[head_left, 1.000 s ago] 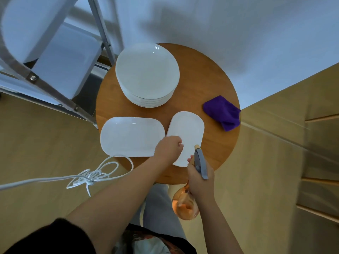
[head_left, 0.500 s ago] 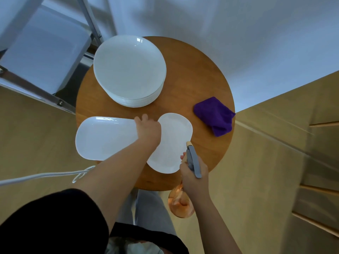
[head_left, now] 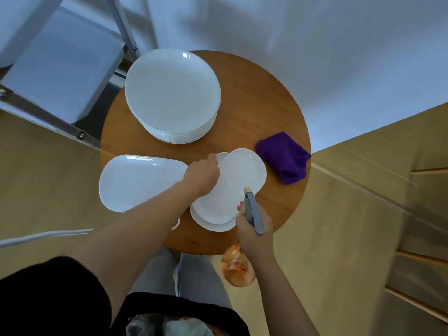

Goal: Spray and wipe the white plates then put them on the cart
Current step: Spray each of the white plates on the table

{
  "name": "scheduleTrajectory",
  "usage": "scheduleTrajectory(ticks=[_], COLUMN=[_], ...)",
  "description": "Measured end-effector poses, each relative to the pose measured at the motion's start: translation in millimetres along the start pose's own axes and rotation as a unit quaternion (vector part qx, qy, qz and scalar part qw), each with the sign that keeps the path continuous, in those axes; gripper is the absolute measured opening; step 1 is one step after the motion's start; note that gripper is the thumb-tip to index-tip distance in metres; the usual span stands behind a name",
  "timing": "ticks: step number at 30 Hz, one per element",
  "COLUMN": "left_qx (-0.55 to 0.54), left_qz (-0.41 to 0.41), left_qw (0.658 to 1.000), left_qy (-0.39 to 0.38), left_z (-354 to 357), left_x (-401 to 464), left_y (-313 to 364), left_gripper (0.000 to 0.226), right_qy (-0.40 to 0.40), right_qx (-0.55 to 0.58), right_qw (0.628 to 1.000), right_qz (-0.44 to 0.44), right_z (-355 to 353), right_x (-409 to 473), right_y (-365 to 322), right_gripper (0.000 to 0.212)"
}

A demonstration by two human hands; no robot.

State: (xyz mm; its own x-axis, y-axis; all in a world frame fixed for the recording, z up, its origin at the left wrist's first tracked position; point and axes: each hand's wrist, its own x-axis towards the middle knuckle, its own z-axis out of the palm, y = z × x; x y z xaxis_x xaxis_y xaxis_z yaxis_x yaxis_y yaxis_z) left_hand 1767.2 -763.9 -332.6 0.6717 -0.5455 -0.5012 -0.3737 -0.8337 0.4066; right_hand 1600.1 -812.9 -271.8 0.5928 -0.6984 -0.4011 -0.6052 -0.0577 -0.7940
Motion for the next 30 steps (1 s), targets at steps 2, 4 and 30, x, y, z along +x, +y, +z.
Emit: scheduleTrajectory(ticks=[2,4,30], left_qx=[-0.031,-0.091,-0.584], left_qz=[0.012,0.005,-0.224], left_qw=[0.999,0.996,0.760], left_qy=[-0.006,0.001,0.178], left_z=[2,4,-23], left_x=[-6,-14,-125], left_y=[4,5,-90], left_gripper=[0.027,0.030,0.011], right_qy=[0.005,0.016,0.067], right_qx=[0.005,0.014,0.030], right_qw=[1.000,0.999,0.997], right_qz=[0.010,0.029,-0.028], right_z=[-1,-3,62], right_x=[-1,-3,-104], right_y=[-1,-3,-16], right_gripper=[0.010,0.014,0.037])
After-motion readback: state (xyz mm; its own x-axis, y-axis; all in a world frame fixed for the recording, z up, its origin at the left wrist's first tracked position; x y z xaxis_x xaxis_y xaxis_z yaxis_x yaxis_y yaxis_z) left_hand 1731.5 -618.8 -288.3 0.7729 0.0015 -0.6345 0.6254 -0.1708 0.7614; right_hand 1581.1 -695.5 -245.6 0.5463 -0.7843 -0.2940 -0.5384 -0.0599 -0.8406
